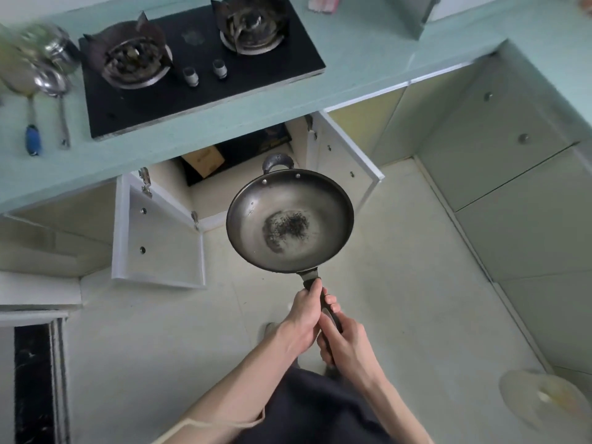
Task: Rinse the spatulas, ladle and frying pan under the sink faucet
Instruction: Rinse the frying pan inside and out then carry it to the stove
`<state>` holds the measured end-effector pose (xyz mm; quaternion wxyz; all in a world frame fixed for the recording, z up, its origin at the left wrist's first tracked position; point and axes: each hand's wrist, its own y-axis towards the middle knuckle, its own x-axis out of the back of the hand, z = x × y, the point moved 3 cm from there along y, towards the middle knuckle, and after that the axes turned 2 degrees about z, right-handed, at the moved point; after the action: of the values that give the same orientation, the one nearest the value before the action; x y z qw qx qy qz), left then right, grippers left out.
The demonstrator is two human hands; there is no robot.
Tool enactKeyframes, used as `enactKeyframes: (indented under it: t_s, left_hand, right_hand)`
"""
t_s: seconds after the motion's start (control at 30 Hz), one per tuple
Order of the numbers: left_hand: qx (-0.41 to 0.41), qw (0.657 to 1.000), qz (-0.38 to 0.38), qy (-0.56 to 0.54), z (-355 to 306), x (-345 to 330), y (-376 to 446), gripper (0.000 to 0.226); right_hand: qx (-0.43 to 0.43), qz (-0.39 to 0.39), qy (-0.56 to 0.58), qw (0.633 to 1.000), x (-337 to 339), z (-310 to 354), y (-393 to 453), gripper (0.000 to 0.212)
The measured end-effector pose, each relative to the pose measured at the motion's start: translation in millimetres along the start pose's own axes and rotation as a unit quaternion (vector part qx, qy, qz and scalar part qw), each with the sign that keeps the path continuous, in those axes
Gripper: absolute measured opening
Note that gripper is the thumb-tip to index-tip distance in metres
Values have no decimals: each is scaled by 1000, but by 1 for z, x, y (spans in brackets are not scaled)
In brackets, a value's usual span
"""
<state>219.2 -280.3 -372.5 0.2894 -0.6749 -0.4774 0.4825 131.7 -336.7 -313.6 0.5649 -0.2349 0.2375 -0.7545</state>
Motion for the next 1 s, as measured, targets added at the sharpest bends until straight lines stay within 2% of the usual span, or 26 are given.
enactKeyframes:
  t_s: [0.3, 0.47, 0.63, 0.83, 1.0]
  left_hand:
    - [-58, 996, 24, 59, 48, -101, -31, 28]
    - [-83, 992, 43, 86, 69, -154, -29, 26]
    - [-82, 987, 73, 117, 87, -207, -20, 27]
    - [-73, 973, 112, 186, 88, -284, -1, 26]
    - [-65, 956, 154, 241, 85, -363, 38, 25]
  right_hand:
    - [46, -27, 44, 998, 97, -14, -51, 15]
    - [95, -55, 52, 993, 146, -24, -62, 14]
    - [113, -123, 71, 983, 192, -33, -67, 28]
    - [112, -182, 151, 965, 247, -38, -45, 28]
    - [124, -268, 190, 936, 314, -34, -13, 31]
